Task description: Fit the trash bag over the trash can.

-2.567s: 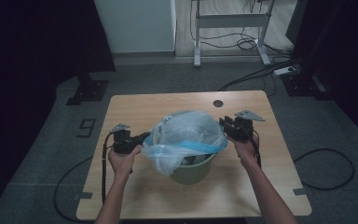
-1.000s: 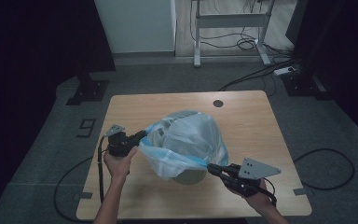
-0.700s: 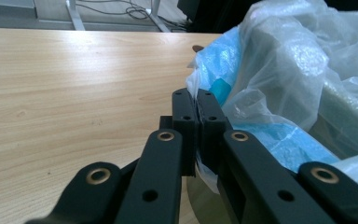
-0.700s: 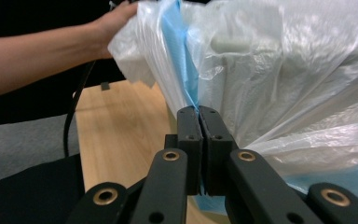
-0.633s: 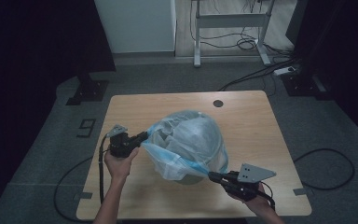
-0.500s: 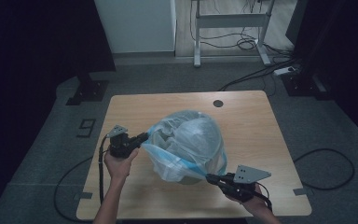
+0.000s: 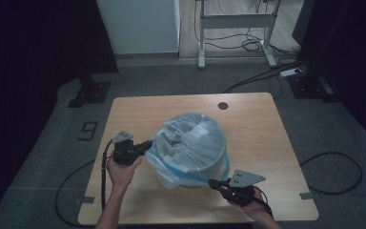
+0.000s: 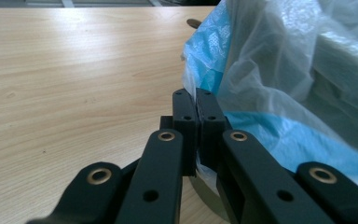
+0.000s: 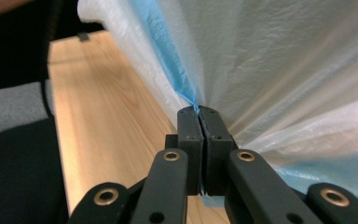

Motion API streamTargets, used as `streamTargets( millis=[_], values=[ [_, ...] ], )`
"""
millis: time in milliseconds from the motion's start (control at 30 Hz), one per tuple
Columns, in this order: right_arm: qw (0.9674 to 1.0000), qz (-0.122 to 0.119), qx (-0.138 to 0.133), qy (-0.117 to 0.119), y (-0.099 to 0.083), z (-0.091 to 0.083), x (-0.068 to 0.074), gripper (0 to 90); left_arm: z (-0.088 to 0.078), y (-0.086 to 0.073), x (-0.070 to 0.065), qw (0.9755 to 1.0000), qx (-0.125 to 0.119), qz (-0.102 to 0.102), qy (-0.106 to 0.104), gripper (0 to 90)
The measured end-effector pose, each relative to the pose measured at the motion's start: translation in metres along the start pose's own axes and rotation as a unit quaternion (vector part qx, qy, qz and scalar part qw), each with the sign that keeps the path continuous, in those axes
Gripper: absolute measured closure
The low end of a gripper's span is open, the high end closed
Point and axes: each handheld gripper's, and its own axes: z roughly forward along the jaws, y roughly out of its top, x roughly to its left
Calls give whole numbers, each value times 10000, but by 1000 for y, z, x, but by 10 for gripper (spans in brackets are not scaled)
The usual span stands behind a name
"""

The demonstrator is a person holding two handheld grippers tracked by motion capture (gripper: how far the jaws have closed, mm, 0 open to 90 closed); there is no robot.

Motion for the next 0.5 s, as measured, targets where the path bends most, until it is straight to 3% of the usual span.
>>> streamTargets(
  millis=[267,500],
  values=[
    [9990,353,151,-215,-19,6,-19,874,6,0,4,9999,144,-71,59,886],
    [9981,455,306,-267,-29,12,-27,872,19,-2,2,9992,387,-85,53,879]
  ],
)
